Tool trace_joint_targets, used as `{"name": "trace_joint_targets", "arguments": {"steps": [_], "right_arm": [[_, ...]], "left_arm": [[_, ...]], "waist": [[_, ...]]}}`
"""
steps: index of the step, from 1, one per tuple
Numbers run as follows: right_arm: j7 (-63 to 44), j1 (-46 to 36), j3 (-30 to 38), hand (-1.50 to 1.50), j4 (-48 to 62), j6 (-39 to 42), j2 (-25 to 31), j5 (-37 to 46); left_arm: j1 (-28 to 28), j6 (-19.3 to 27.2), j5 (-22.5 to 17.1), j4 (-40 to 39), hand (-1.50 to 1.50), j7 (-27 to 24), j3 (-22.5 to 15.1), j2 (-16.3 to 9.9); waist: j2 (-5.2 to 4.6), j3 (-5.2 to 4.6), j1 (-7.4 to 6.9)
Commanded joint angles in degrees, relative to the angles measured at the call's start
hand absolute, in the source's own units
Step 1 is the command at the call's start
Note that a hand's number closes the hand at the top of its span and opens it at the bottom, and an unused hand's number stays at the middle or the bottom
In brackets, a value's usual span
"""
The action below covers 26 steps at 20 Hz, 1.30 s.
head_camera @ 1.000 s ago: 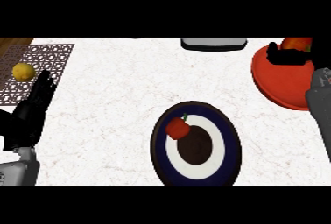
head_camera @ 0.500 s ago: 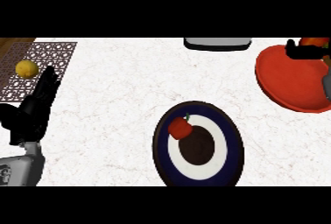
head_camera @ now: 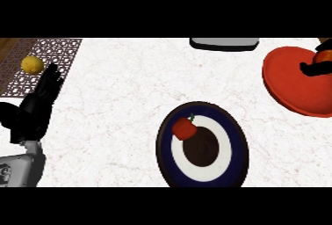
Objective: Pick the tomato from the plate and place it in the bowl
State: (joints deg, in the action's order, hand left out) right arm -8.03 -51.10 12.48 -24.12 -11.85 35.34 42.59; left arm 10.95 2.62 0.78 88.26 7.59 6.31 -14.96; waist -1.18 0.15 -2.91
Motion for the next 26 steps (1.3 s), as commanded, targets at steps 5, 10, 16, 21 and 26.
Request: {"name": "trace_joint_targets", "arguments": {"steps": [5, 10, 16, 21, 26], "right_arm": [[14.0, 0.0, 5.5, -1.5, 9.4, 4.3, 1.9, -5.1], [19.6, -2.0, 18.0, -1.5, 5.9, 5.2, 2.4, -18.5], [25.9, 1.5, 29.2, -1.5, 6.6, 11.7, 7.4, -30.1], [29.1, 8.5, 31.2, -1.5, 10.8, 18.8, 12.4, -32.2], [34.0, 16.8, 33.7, -1.5, 13.1, 29.1, 16.8, -35.1]], "left_arm": [[-1.6, 0.4, 0.7, 0.9, 0.0, -1.0, -0.8, 1.3], [-1.3, 1.4, 0.9, -0.4, 0.0, -1.4, 1.0, 0.6], [-2.3, 0.0, -0.4, 0.1, 0.0, -0.1, 1.3, 0.4], [-2.8, -0.4, 0.5, -2.1, 0.0, -3.2, 0.8, 1.0], [-1.1, 1.8, 2.2, 0.9, 0.0, 0.4, -0.6, 2.1]], "waist": [[-0.11, 0.09, -0.09], [0.39, 0.14, 1.52], [0.74, 0.05, 2.27], [0.39, 0.02, 1.82], [0.49, 0.12, 2.21]]}}
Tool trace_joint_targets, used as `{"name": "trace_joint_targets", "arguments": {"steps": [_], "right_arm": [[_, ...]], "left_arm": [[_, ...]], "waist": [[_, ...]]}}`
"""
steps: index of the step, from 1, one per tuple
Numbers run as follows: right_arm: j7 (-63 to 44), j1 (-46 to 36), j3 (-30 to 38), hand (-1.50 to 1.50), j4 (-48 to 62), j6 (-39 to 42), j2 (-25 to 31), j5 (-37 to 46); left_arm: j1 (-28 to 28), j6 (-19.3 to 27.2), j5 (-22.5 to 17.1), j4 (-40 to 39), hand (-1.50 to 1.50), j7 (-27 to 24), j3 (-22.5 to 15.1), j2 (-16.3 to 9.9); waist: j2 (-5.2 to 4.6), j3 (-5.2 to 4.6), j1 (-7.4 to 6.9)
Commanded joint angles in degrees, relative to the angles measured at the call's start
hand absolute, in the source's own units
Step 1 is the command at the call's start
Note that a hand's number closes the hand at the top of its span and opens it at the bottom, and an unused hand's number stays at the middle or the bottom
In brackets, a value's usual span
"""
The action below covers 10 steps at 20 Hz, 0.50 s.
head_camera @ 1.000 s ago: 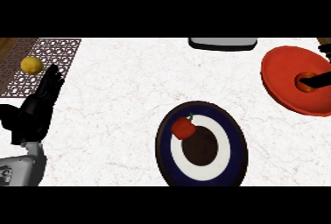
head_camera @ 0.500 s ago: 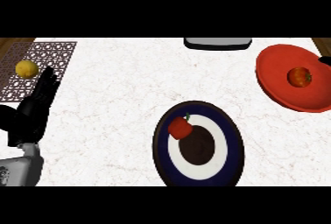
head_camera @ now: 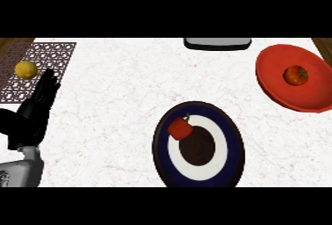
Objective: Pick the tomato from the plate and place it in the bowl
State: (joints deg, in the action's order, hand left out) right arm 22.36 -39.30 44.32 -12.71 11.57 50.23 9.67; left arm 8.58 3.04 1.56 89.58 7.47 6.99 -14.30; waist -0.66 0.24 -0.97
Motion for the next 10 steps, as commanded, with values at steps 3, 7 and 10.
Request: {"name": "trace_joint_targets", "arguments": {"steps": [3, 7, 10], "right_arm": [[3.7, 8.3, 3.7, -1.5, 2.5, 14.5, 6.0, -4.8], [5.1, 8.7, 3.7, -1.5, 1.5, 16.8, 5.7, -6.1], [9.3, 12.5, 4.7, -1.5, 1.9, 19.6, 6.1, -7.2]], "left_arm": [[-0.7, -1.5, -1.7, 0.5, 0.0, 0.3, 1.3, -0.7], [-0.2, -2.5, -2.2, -1.4, 0.0, -0.7, 2.3, -1.2], [-0.2, 0.1, 0.8, -0.5, 0.0, -0.4, -0.4, 1.3]], "waist": [[0.25, -0.01, 0.4], [0.21, -0.05, -0.02], [0.11, 0.05, 0.02]]}}
